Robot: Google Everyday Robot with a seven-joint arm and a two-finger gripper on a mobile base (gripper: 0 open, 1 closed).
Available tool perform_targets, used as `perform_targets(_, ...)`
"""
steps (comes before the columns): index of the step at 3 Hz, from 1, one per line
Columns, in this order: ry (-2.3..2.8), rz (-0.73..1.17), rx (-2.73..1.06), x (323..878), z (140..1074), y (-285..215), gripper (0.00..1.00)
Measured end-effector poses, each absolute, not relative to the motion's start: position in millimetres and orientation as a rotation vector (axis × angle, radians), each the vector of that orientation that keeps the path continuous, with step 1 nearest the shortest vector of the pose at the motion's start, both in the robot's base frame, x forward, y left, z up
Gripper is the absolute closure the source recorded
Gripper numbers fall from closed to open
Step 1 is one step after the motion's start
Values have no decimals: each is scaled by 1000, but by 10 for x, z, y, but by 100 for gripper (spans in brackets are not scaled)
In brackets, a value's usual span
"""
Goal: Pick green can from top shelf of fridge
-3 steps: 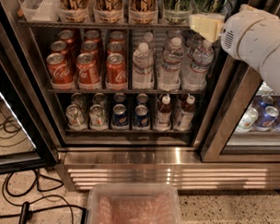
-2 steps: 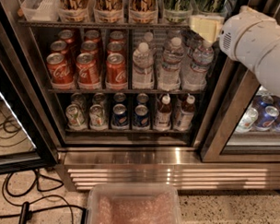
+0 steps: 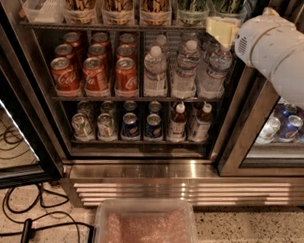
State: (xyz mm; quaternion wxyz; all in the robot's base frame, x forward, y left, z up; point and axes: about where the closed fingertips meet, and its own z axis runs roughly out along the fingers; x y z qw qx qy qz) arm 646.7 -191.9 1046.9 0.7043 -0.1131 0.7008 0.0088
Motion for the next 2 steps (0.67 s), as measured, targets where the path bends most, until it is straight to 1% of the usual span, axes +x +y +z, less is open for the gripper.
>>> perform_targets(1, 1559, 20, -251, 6439, 10470, -1923, 35)
perform_targets(2, 1559, 20, -252, 6438, 10470, -1923, 28)
